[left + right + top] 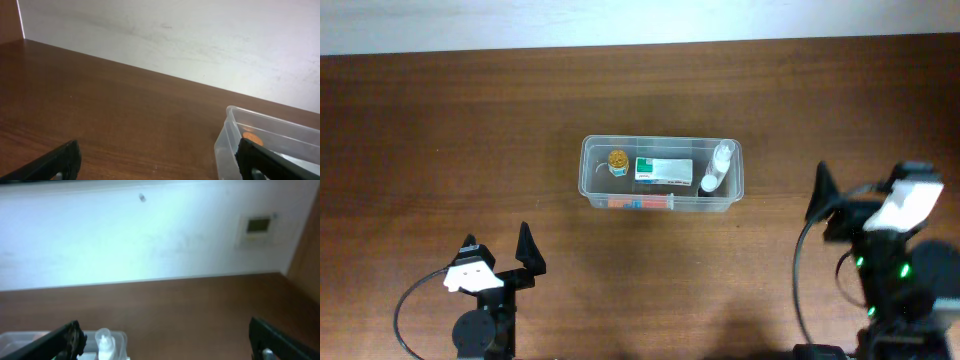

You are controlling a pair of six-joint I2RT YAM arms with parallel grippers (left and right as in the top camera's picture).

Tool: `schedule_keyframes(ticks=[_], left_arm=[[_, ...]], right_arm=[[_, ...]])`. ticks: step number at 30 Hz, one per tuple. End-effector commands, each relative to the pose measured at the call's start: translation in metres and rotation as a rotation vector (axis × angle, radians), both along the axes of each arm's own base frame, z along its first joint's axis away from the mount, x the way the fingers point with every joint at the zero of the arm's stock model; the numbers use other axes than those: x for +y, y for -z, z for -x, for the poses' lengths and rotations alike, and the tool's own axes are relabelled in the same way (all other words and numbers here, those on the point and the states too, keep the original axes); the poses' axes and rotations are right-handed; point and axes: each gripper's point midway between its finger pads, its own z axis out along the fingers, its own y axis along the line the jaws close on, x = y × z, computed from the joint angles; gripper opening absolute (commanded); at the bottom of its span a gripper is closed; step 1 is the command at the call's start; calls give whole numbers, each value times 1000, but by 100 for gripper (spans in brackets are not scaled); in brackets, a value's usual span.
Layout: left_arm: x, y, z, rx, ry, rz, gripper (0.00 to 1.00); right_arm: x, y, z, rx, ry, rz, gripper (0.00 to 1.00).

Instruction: Pack container

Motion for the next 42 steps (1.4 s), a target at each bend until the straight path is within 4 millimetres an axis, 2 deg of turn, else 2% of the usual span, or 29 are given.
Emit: schedule_keyframes(ticks=[1, 6, 8, 14, 27, 35, 42], left_arm=[[0, 2, 0, 1, 5, -19, 99], [0, 2, 0, 1, 5, -19, 99], [0, 2, 0, 1, 5, -19, 99], [0, 2, 0, 1, 5, -19, 99], [0, 2, 0, 1, 5, -19, 99], [0, 2, 0, 1, 5, -19, 99], [0, 2, 0, 1, 5, -19, 99]], right_arm=[[17, 27, 8, -46, -94, 36, 98], [24, 63, 19, -110, -129, 41, 98], [25, 70, 22, -139, -131, 46, 98], [25, 84, 25, -213, -128, 58, 98], [17, 114, 11, -283, -89, 68, 98], [4, 131, 8, -222, -14, 61, 98], [4, 172, 8, -54, -17, 44, 98]])
